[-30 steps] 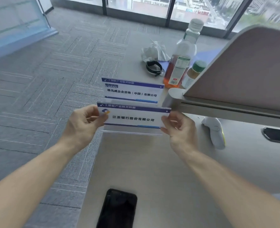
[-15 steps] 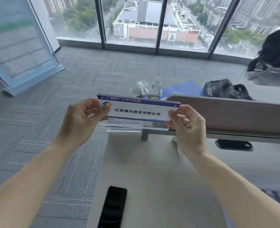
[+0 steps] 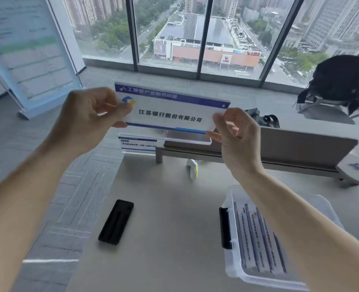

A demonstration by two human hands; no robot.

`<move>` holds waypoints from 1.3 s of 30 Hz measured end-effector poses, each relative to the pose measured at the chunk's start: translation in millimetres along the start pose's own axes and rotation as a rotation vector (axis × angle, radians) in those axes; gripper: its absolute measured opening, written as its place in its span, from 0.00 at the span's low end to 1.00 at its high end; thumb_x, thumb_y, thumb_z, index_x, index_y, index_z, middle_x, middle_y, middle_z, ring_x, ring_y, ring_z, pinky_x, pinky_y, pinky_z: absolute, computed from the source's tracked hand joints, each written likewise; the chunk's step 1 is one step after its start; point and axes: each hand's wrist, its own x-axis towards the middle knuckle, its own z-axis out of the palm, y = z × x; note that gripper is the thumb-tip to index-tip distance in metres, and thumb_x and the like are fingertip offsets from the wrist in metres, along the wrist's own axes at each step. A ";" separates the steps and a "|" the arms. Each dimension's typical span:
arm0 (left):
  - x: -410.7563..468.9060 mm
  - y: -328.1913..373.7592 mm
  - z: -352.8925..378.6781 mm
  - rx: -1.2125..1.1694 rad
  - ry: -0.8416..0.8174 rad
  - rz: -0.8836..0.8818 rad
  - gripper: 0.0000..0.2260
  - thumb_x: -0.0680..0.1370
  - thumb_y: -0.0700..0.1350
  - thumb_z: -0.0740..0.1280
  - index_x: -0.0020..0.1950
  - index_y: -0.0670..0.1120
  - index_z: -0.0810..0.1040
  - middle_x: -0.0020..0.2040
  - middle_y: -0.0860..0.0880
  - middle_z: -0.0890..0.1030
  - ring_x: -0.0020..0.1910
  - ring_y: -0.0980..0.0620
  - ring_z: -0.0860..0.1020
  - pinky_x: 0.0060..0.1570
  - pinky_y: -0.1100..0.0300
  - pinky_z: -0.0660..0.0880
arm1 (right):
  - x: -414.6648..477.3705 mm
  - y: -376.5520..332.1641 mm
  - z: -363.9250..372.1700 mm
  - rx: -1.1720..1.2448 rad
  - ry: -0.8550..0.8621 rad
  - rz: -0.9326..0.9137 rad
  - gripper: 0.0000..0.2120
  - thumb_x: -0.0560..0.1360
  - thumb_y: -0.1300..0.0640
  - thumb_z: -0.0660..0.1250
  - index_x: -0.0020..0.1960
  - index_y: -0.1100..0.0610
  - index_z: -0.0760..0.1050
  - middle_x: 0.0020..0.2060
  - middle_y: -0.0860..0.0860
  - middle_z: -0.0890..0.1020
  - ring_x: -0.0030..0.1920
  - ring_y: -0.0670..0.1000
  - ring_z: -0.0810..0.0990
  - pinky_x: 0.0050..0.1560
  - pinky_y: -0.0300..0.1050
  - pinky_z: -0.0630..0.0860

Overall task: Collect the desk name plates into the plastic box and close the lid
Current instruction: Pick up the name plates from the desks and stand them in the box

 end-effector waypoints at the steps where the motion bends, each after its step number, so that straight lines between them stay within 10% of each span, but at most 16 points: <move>1: -11.0 6.6 -2.4 0.009 0.016 -0.009 0.10 0.77 0.46 0.73 0.42 0.40 0.81 0.37 0.55 0.85 0.41 0.56 0.86 0.44 0.54 0.86 | -6.3 -4.7 -2.9 -0.008 -0.023 -0.013 0.05 0.80 0.60 0.71 0.46 0.59 0.78 0.41 0.48 0.79 0.36 0.40 0.80 0.50 0.58 0.86; 8: -97.6 29.9 -38.2 0.110 0.171 -0.069 0.12 0.79 0.43 0.73 0.48 0.33 0.80 0.52 0.40 0.86 0.50 0.49 0.87 0.45 0.50 0.86 | -55.0 -19.5 16.7 0.011 -0.188 -0.030 0.10 0.80 0.60 0.70 0.41 0.52 0.76 0.37 0.43 0.78 0.35 0.40 0.78 0.50 0.55 0.86; 17: -181.0 30.0 -74.3 0.115 0.204 -0.109 0.12 0.80 0.43 0.73 0.48 0.33 0.81 0.38 0.60 0.85 0.45 0.57 0.86 0.43 0.54 0.86 | -115.9 -26.3 46.0 -0.015 -0.255 -0.021 0.09 0.80 0.58 0.71 0.42 0.50 0.78 0.38 0.44 0.80 0.35 0.43 0.81 0.50 0.54 0.86; 24: -231.1 38.9 -115.4 0.089 0.231 -0.111 0.08 0.79 0.43 0.73 0.41 0.49 0.80 0.37 0.62 0.85 0.45 0.57 0.86 0.43 0.56 0.86 | -162.9 -43.8 77.2 0.001 -0.295 -0.044 0.11 0.79 0.58 0.71 0.39 0.47 0.78 0.41 0.50 0.78 0.41 0.52 0.79 0.50 0.54 0.86; 39: -281.9 146.5 -11.3 0.095 0.270 -0.068 0.11 0.79 0.43 0.73 0.38 0.47 0.77 0.38 0.60 0.83 0.41 0.58 0.84 0.40 0.50 0.86 | -200.7 -83.0 -67.4 0.039 -0.267 -0.073 0.07 0.80 0.57 0.70 0.44 0.53 0.78 0.43 0.54 0.78 0.38 0.51 0.79 0.48 0.48 0.86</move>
